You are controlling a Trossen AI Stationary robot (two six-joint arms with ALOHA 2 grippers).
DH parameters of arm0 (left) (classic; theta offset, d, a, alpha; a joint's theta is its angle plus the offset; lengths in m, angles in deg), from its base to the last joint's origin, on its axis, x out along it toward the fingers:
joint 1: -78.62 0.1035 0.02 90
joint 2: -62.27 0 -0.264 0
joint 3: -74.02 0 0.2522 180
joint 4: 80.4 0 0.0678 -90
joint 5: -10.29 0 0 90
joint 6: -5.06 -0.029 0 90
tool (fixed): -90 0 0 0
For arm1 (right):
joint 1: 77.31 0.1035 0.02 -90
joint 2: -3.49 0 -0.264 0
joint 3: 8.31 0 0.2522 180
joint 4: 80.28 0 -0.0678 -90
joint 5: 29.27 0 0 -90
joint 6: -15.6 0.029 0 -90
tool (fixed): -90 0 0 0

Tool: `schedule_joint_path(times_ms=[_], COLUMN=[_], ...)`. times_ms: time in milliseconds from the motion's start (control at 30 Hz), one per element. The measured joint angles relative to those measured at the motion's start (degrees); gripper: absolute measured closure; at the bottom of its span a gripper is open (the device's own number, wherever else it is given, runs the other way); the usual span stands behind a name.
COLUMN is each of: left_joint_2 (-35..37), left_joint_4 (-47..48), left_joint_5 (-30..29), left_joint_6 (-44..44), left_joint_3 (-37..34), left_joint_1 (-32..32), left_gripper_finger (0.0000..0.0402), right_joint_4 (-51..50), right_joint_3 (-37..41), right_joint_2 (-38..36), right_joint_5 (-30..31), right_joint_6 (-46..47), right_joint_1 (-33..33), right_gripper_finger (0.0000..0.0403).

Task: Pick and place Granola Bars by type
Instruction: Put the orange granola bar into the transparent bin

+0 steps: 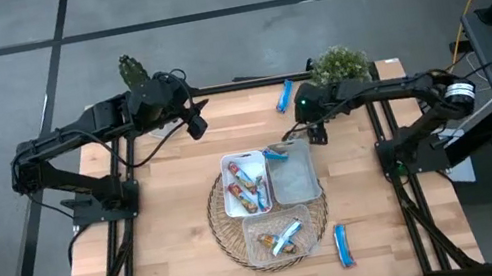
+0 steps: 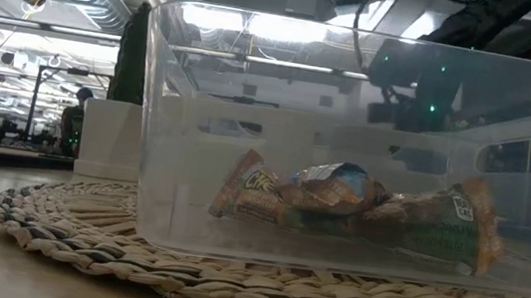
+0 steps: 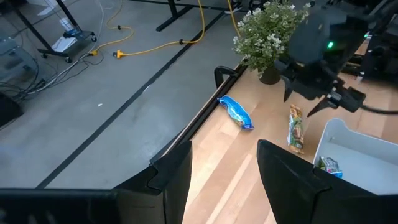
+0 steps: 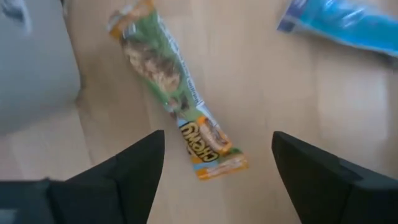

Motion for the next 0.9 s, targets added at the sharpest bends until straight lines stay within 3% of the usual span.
schedule_joint_path(times_ms=[300,467,600,900], left_joint_2=[0.0,0.0,0.0,0.0], left_joint_4=[0.0,0.0,0.0,0.0], left_joint_5=[0.0,0.4,0.4,0.4], left_joint_6=[0.0,0.0,0.0,0.0], left_joint_3=[0.0,0.0,0.0,0.0], left_joint_1=[0.0,0.0,0.0,0.0], left_gripper_finger=[0.0229,0.0229,0.0229,0.0229], right_joint_4=[3.3,3.4,2.8,0.0], right_joint_3=[0.0,-0.1,-0.1,-2.3], right_joint_2=[7.0,10.0,10.3,9.5], right_joint_5=[-1.9,-2.0,-2.5,-2.4], right_joint_6=[-0.5,0.7,3.2,5.7], right_joint_1=[0.1,0.1,0.1,0.1], right_gripper_finger=[0.0108,0.0138,0.0189,0.0352])
